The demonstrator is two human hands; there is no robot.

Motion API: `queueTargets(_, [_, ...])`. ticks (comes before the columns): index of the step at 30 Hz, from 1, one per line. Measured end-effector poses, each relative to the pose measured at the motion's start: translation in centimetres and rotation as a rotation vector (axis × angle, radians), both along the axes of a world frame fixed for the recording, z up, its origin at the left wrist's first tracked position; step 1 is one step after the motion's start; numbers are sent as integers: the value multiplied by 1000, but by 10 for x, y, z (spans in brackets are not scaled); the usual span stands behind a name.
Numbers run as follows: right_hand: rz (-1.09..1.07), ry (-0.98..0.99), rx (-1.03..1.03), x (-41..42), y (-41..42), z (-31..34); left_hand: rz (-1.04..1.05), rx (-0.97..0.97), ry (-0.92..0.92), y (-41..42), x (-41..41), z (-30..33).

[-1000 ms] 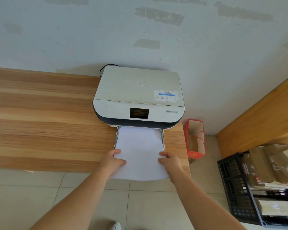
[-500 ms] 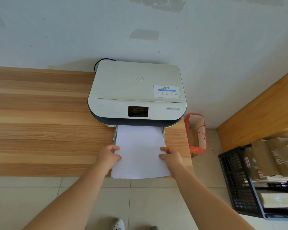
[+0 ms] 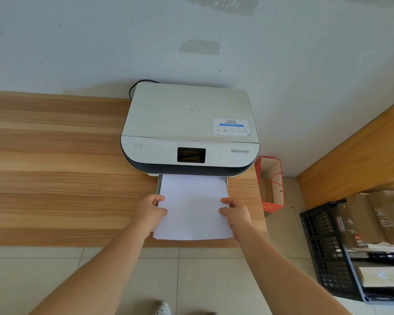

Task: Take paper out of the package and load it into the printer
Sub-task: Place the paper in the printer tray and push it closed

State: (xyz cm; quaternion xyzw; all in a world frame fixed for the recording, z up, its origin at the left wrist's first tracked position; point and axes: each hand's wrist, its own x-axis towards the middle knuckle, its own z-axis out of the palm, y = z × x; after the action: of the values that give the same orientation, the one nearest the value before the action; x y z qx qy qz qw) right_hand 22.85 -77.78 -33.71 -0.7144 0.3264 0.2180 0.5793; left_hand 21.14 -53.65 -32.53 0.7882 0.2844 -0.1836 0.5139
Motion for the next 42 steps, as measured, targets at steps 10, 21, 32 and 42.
queueTargets(10, [30, 10, -36, 10, 1, -4, -1, 21, -21, 1, 2, -8])
queueTargets(21, [72, -31, -51, 39, 10, -1, 35, 88, -88, 9, 35, -5])
queueTargets(32, [272, -82, -233, 44, 7, 8, -15, 131, -152, 4, 36, -10])
queueTargets(42, [795, -397, -727, 12, 17, 9, -441, 409, -357, -6, 18, -9])
